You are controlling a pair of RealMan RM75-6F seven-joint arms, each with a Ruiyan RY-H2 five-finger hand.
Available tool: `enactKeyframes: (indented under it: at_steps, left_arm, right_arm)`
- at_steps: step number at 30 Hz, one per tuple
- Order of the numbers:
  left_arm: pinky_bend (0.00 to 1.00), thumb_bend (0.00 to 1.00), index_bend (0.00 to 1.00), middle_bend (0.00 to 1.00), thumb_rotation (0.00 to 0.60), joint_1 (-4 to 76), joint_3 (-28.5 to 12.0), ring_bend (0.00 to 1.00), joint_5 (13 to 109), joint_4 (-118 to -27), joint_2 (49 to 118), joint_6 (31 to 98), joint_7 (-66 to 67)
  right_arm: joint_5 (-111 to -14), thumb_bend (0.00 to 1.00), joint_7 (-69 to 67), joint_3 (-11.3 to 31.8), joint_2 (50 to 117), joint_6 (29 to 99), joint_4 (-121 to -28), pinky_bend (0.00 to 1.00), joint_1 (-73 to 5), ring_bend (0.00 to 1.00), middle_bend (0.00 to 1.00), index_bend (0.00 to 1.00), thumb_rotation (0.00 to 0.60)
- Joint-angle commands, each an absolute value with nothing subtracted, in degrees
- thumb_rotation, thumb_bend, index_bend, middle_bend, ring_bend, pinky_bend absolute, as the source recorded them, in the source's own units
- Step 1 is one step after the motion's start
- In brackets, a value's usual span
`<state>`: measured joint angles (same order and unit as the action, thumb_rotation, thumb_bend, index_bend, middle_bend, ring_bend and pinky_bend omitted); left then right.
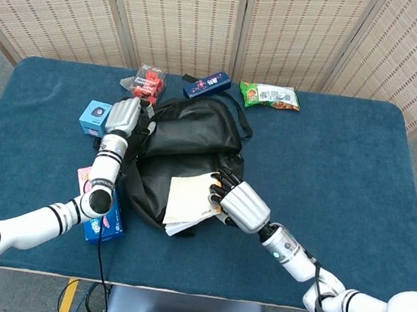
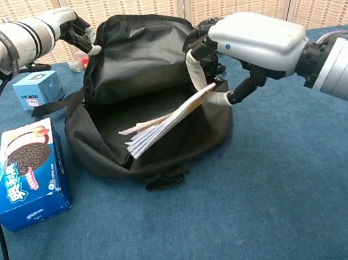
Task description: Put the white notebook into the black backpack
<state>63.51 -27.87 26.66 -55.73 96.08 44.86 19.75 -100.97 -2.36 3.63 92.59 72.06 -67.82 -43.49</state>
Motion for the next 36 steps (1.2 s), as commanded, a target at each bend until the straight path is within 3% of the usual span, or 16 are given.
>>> enactKeyframes:
  at_steps: [1,15,27,36]
  left_arm:
    - [0.13,0.54,0.83,0.41,0.600,63.3,-27.8,0.35,26.5,-56.3,95.8,45.1,19.8]
    - [0.13,0.54,0.83,0.41,0.600,62.5,-27.4,0.34,25.7,-60.5,93.3,46.4,20.6]
    - [0.12,0.54,0.83,0.41,0.600,62.3,-27.0,0.34,24.6,-63.1,91.6,46.0,20.5]
    - [0.11,0.54,0.83,0.41,0.600,62.6,-26.4,0.35,23.0,-65.2,90.4,47.2,21.9]
  right_arm:
    - [-100.7,0.51,-1.6,3.2,93.3,71.0,-66.0,0.13,-43.6,0.20,0.42,0.62,0.600]
    - [-97.7,0.51,1.5,6.0,100.1,64.4,-56.0,0.12,-49.3,0.19,0.37,0.62,0.600]
    - [-96.9,0.50,5.7,6.2,106.9,60.4,-44.6,0.04,-54.1,0.08,0.27,0.62,0.600]
    - [-96.7,0.51,10.0,6.0,113.0,61.6,-33.8,0.00,-56.1,0.00,0.19,0.62,0.600]
